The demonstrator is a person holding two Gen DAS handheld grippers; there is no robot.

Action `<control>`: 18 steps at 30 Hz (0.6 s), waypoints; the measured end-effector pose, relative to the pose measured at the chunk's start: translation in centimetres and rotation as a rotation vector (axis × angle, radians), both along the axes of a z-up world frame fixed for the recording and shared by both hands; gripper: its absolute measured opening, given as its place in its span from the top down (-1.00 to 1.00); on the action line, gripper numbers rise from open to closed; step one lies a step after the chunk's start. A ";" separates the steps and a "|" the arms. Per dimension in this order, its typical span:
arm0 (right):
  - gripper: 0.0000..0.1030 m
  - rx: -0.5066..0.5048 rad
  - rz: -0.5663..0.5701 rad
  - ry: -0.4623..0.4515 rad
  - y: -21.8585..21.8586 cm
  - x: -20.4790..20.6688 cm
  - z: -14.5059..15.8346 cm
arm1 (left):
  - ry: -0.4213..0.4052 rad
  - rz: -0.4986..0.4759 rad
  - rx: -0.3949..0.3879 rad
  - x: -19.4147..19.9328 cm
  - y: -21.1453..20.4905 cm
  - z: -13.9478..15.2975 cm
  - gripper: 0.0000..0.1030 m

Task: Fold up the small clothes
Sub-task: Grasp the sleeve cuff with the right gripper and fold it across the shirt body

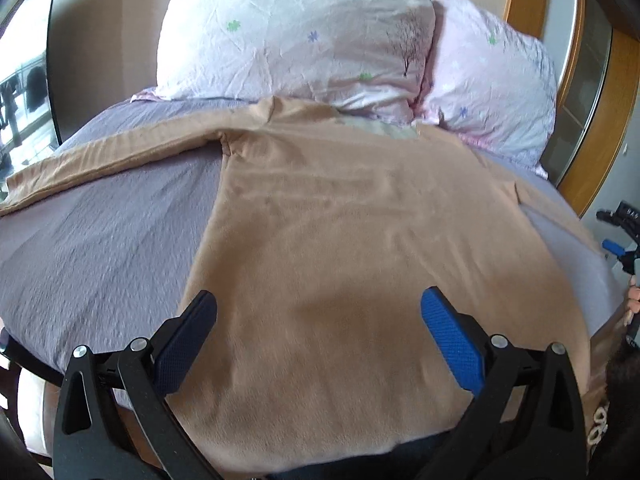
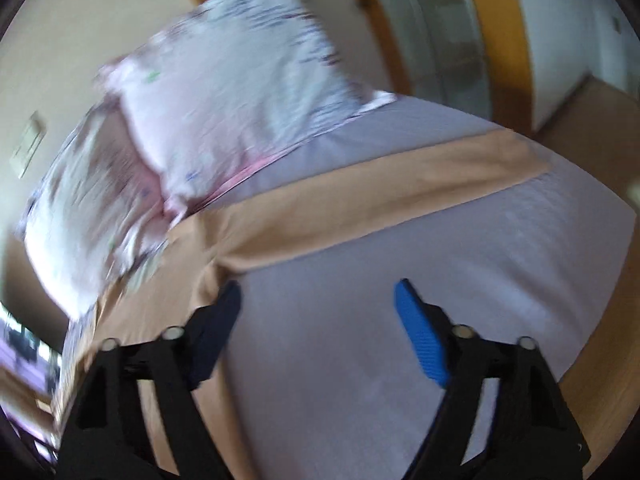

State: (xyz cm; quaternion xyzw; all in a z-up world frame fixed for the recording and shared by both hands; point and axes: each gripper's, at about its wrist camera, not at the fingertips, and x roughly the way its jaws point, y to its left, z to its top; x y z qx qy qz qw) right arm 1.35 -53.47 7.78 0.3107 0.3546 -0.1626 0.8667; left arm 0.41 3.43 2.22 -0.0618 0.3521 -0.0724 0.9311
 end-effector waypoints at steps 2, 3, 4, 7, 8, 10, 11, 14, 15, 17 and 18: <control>-0.05 0.087 -0.115 0.046 -4.7 1.3 -1.2 | -0.049 0.016 -0.017 0.8 0.9 0.7 -0.97; 0.00 0.121 -0.149 0.061 -6.2 1.8 -1.8 | -0.059 0.026 -0.023 1.4 1.4 1.0 -0.97; 0.09 0.157 -0.183 0.074 -7.7 2.2 -2.3 | -0.063 0.030 -0.031 1.8 1.7 1.2 -0.97; 0.23 0.267 -0.279 0.095 -10.6 2.7 -4.2 | -0.075 0.035 -0.092 3.1 3.2 1.6 -0.97; 0.25 0.294 -0.304 0.103 -11.4 2.9 -4.8 | -0.076 0.038 -0.111 3.4 3.8 1.7 -0.97; 0.36 0.327 -0.352 0.104 -12.3 3.1 -5.7 | -0.072 0.051 -0.142 4.1 5.0 1.8 -0.97; 0.39 0.335 -0.367 0.102 -12.6 3.2 -5.7 | -0.071 0.064 -0.153 4.4 5.6 1.8 -0.97; 0.40 0.357 -0.411 0.050 -12.7 2.9 -6.3 | -0.083 0.108 -0.176 4.6 7.5 1.8 -0.97; 0.41 0.349 -0.420 0.032 -12.9 2.9 -6.4 | -0.089 0.125 -0.188 4.7 8.3 1.9 -0.97; 0.69 0.338 -0.429 0.029 -13.3 3.3 -6.8 | -0.097 0.157 -0.200 4.8 9.7 1.9 -0.97; 0.85 0.337 -0.424 0.041 -13.6 3.6 -7.1 | -0.103 0.175 -0.207 4.7 10.6 1.9 -0.97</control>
